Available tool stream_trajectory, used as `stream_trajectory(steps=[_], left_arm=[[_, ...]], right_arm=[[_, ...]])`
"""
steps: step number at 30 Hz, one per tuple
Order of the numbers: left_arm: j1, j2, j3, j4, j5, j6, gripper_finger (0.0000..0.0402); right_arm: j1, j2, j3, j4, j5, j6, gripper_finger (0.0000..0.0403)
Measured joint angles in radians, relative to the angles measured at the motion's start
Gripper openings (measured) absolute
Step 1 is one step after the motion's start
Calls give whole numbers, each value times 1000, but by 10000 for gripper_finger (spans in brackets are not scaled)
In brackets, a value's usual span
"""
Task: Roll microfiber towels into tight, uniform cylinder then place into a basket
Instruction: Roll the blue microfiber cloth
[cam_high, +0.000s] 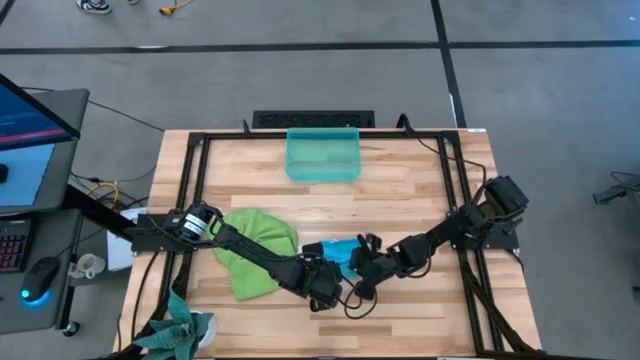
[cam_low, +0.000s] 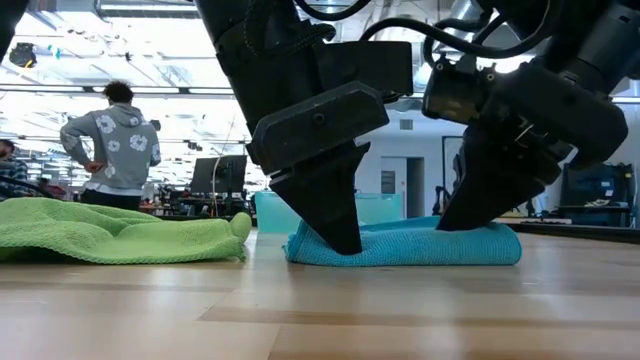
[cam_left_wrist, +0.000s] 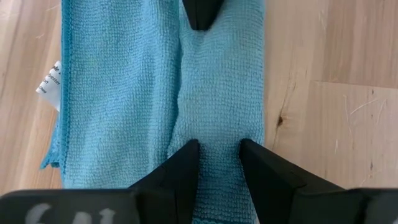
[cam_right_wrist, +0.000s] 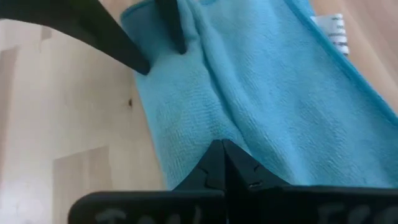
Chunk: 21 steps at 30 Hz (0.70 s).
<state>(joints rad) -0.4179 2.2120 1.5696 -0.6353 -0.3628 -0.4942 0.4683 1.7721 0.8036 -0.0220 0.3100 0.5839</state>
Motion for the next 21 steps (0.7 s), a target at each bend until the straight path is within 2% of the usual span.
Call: stream_trajectory(steps=[12, 21], left_arm=[[0, 0, 0, -11, 24, -49, 119], [0, 0, 0, -16, 31, -69, 119]], right_arm=[[-24, -2, 2, -66, -19, 79, 10], [-26, -1, 1, -71, -19, 66, 16]])
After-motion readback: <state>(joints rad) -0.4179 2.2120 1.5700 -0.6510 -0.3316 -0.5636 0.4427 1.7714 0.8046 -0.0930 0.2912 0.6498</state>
